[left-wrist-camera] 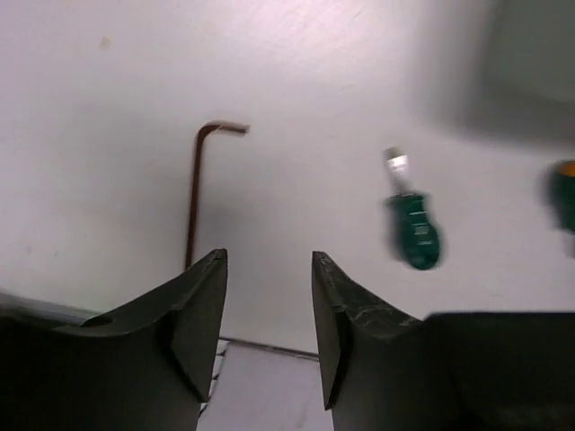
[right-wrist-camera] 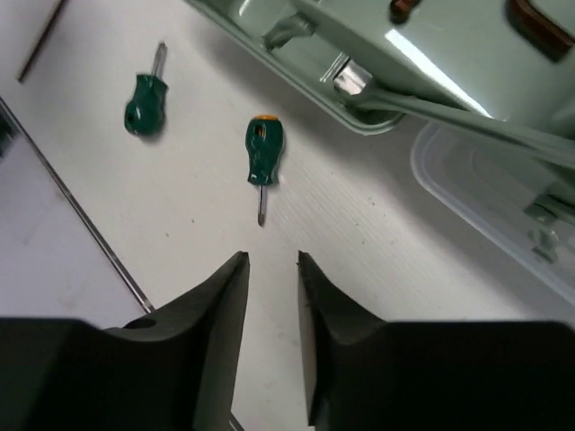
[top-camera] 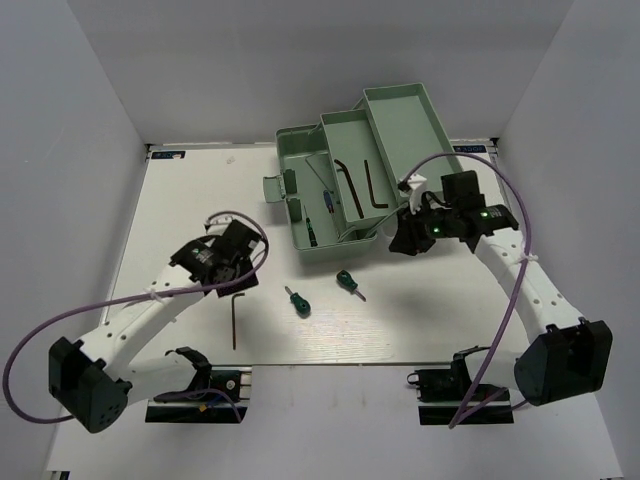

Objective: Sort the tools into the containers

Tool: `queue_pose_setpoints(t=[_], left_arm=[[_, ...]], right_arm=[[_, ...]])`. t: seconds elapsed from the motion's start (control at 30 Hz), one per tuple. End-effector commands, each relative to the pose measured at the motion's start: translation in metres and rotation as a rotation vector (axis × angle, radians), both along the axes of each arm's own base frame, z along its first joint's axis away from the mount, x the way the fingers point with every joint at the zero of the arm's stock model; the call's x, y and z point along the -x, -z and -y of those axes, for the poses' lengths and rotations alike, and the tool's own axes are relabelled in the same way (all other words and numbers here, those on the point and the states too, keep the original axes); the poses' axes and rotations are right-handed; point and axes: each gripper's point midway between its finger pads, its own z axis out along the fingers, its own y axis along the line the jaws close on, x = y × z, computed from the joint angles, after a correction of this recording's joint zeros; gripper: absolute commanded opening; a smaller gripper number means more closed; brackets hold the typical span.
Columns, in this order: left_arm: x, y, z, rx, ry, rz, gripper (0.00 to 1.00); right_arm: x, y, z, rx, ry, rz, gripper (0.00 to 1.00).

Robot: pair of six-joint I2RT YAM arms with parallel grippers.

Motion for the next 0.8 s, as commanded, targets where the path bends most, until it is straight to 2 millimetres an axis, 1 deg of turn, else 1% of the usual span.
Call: queue_pose_setpoints(t=[0.0,0.03,0.07,0.1,0.13,0.17,0.2,0.23,0.33,0.43,0.47,0.53,0.6,0.63,0.67,0.7,0.73,0.77], left_arm=[[0.019,0.035,-0.008,-0.022,-0.067,-0.102,0.54],[0.02,0.043,-0.006,-0.024,-0.063,-0.121,0.55],[0.023,0.053,-0.009,-0.042,-0.064,-0.144,0.56],[0.022,0.058,-0.008,-0.045,-0.064,-0.148,0.56],[0.022,0.066,-0.012,-0.079,-0.061,-0.163,0.56],[0.022,0.07,-0.011,-0.082,-0.061,-0.167,0.56],[0.018,0.07,-0.01,-0.081,-0.04,-0.155,0.56],[0.015,0.075,-0.01,-0.09,-0.043,-0.152,0.56],[0.019,0.095,-0.014,-0.107,-0.029,-0.181,0.56],[0.025,0.108,-0.015,-0.088,-0.022,-0.196,0.55],[0.028,0.115,-0.02,-0.088,-0.033,-0.199,0.55],[0.034,0.122,-0.027,-0.094,-0.045,-0.209,0.55],[0.032,0.123,-0.029,-0.076,-0.049,-0.196,0.54],[0.036,0.127,-0.032,-0.089,-0.038,-0.208,0.54],[0.033,0.126,-0.033,-0.087,-0.041,-0.201,0.54],[0.036,0.132,-0.034,-0.085,-0.046,-0.219,0.54],[0.04,0.137,-0.035,-0.088,-0.035,-0.237,0.51],[0.039,0.138,-0.034,-0.08,-0.041,-0.242,0.49]], right_arm=[[-0.002,0.01,0.003,0.132,-0.002,0.027,0.36],[0.003,0.018,0.001,0.157,-0.015,-0.001,0.4],[0.006,0.021,0.0,0.171,-0.027,-0.005,0.4],[0.008,0.029,0.002,0.191,-0.023,-0.018,0.42],[0.009,0.028,0.0,0.194,-0.027,-0.008,0.42],[0.01,0.028,0.0,0.198,-0.027,-0.003,0.42],[0.011,0.031,0.0,0.202,-0.026,-0.008,0.42],[0.014,0.032,0.0,0.202,-0.03,-0.009,0.43],[0.019,0.035,0.002,0.211,-0.029,-0.015,0.43],[0.022,0.036,0.005,0.22,-0.021,-0.017,0.43],[0.024,0.037,0.007,0.222,-0.022,-0.015,0.43],[0.026,0.04,0.008,0.231,-0.021,-0.019,0.43],[0.03,0.044,0.01,0.236,-0.024,-0.032,0.43],[0.03,0.044,0.011,0.236,-0.021,-0.031,0.43],[0.031,0.045,0.011,0.235,-0.022,-0.038,0.43],[0.032,0.046,0.011,0.234,-0.019,-0.043,0.43],[0.032,0.046,0.011,0.233,-0.017,-0.043,0.43],[0.032,0.044,0.009,0.228,-0.019,-0.046,0.43]])
